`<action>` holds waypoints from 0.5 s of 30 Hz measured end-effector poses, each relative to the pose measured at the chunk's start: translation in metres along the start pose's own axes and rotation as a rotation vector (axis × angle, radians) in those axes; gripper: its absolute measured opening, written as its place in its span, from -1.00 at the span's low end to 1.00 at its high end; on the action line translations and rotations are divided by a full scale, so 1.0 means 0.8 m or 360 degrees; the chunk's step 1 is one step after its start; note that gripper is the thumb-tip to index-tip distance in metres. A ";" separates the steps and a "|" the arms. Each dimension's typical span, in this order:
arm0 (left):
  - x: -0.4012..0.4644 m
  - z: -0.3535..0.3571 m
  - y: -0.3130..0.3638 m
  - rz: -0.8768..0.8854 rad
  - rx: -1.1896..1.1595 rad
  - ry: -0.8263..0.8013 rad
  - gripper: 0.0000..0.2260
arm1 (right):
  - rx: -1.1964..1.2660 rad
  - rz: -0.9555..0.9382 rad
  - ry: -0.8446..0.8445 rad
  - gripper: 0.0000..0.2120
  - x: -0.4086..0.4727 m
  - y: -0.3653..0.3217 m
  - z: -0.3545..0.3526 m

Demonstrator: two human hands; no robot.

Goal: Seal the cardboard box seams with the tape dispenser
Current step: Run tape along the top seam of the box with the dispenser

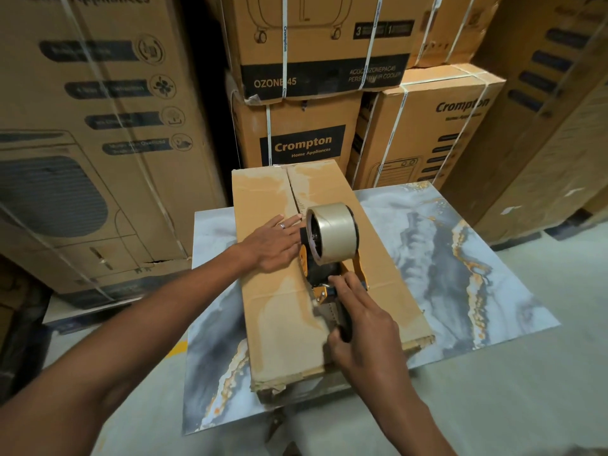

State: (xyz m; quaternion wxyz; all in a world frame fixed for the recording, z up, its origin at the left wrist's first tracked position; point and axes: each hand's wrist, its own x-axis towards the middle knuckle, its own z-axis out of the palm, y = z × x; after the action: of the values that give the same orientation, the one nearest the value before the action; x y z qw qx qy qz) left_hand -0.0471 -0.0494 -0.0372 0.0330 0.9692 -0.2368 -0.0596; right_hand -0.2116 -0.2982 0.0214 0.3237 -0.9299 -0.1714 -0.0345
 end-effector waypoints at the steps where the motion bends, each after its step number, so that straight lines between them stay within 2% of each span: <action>1: 0.000 -0.001 0.001 -0.0006 -0.0005 -0.0012 -0.39 | -0.0001 -0.0005 -0.0002 -0.21 0.000 0.001 0.000; 10: -0.002 -0.005 0.004 -0.0062 0.0023 -0.0065 -0.36 | -0.0044 -0.0050 0.0001 -0.20 -0.021 -0.002 -0.004; 15: -0.002 -0.004 0.003 -0.0066 0.0022 -0.0057 -0.48 | -0.0055 -0.0071 0.0066 -0.18 -0.043 0.003 -0.010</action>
State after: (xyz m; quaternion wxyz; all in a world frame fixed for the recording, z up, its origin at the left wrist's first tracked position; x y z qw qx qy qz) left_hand -0.0492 -0.0505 -0.0339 0.0208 0.9728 -0.2177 -0.0759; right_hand -0.2429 -0.3151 0.0198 0.3102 -0.9303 -0.1849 -0.0638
